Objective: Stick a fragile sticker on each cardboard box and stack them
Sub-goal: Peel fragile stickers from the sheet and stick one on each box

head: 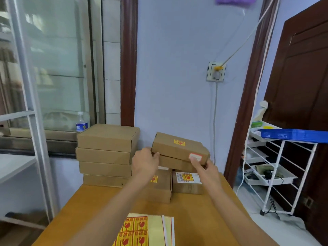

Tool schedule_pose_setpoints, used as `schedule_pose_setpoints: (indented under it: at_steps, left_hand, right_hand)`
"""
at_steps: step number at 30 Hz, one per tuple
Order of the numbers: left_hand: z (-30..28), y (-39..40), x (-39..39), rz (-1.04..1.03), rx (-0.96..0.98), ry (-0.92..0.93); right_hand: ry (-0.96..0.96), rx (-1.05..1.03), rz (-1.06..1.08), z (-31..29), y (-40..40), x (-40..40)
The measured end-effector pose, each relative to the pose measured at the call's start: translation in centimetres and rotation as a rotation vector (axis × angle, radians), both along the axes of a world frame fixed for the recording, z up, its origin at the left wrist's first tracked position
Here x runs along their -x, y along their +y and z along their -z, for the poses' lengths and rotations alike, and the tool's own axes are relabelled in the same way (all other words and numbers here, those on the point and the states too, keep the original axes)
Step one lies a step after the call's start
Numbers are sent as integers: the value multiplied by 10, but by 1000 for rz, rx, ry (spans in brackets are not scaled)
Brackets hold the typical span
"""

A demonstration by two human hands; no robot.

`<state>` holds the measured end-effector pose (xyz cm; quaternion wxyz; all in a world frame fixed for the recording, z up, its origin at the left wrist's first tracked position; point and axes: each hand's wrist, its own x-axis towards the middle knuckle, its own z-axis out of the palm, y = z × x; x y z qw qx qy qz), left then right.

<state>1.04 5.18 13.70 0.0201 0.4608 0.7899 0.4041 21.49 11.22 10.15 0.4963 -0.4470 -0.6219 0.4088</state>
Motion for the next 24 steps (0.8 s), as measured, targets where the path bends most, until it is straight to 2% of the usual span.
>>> schedule_pose_setpoints:
  at_steps: [5,9,16,20,24]
  left_hand:
    - [8,44,27,-9,6,-105]
    - [15,66,30,-99,-80,-249]
    - [31,66,30,-139,-232,-338]
    - [26,72,26,-197,-252,-313]
    - [28,75,23,-185,-237,-315]
  right_hand:
    - [66,40,25,8,43,46]
    - [191,82,6,7,66,62]
    - [248,65,-28,16,74,74]
    - [230,99,-49,15,80,88]
    - [112,108,-9,33,87,98]
